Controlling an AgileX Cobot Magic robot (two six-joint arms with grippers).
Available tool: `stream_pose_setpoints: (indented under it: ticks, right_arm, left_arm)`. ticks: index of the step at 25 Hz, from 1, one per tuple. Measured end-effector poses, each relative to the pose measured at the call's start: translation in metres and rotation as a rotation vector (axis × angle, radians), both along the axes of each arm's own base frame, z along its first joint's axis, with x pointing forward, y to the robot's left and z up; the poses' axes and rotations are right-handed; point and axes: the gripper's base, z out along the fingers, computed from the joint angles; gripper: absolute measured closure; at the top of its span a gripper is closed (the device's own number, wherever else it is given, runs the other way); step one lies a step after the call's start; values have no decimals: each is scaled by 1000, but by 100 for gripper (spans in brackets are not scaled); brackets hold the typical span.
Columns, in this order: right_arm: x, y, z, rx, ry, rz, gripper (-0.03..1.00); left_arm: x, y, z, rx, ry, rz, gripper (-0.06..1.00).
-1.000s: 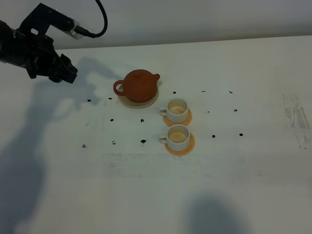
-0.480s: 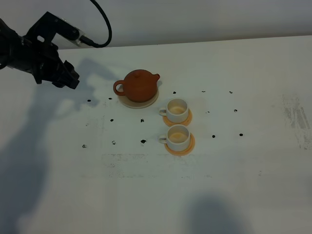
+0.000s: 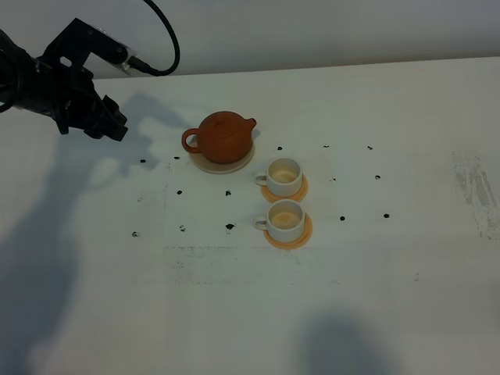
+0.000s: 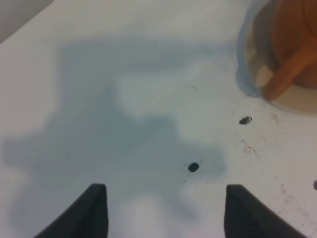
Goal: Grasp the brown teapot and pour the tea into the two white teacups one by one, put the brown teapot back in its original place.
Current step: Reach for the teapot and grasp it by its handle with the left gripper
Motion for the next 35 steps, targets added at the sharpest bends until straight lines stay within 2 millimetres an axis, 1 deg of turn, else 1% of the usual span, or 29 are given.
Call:
stream_pose_setpoints:
  ticks: [2,7,9,20,29,31,33,35]
  right_arm:
    - [0,0,0,1,0,-19,45]
    - [0,1,0,1,0,-149,45]
    - [0,1,0,1,0,-168,45]
    - [0,1,0,2,0,-171,45]
    - [0,1,0,2,0,-171,45]
    - [0,1,0,2,0,-171,45]
    - [0,1,0,2,0,-171,45]
    - [0,1,0,2,0,-171,45]
  left_arm:
    - [1,0,1,2,-11,3,43]
    - [2,1,1,5,-22,7,43]
    - [2,1,2,9,-31,7,43]
    - [2,1,2,11,-34,6,43]
    - [3,1,2,-24,-34,38,43]
    - [4,0,0,-19,-32,29,43]
    - [7,0,-3,-7,-26,14,43]
    - [14,-1,-7,13,-16,-10,43]
